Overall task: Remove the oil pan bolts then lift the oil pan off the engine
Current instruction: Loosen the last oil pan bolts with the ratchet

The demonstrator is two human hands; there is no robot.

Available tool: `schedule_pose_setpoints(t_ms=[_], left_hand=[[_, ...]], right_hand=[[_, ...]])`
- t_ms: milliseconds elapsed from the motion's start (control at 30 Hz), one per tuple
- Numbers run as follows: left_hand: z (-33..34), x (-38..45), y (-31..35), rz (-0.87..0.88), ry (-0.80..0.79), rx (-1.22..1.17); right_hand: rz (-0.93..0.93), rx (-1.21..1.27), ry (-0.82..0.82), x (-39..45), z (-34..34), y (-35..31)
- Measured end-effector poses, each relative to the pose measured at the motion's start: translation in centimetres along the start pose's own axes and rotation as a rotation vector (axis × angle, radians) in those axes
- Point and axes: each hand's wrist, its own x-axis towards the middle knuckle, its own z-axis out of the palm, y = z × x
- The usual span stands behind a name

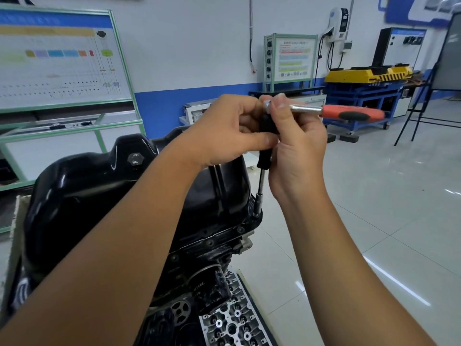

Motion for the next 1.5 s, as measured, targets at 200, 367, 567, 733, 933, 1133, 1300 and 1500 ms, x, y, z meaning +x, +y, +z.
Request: schedule_pose_setpoints(t_ms=[200, 367, 567, 733, 933, 1133, 1300, 1500], left_hand=[[0.3, 0.1, 0.1, 0.006, -0.023, -0.038], [0.5, 0.3, 0.0, 0.039, 0.060, 0.042], [0.6, 0.1, -0.1, 0.013, -0.029, -0.041], [0.6, 0.3, -0.1, 0.037, 0.045, 0.054], [0.7, 0.3, -0.1, 0.019, 0.008, 0.019], [0.9, 0.1, 0.2, 0.018, 0.073, 0.053], [1.0, 0.2, 0.0, 0.015, 0.120, 0.090], [1.0, 0.1, 0.2, 0.003, 0.091, 0.072]], right_hand=[[-0.028, -0.031, 0.004, -0.4, 0.1, 0.2], [-0.031, -0.061, 0.040, -0.3, 0.0, 0.2], [0.002, -0.009, 0.019, -0.6, 0.1, 0.2], [-0.005, -0.045, 0.023, -0.5, -0.1, -0.4], [0.029, -0.002, 0.029, -0.2, -0.1, 0.0], [0.004, 0.002, -0.003, 0.1, -0.8, -0.1], [0.032, 0.030, -0.003, 0.1, -0.5, 0.1], [0.135, 0.061, -0.006, 0.5, -0.7, -0.5]])
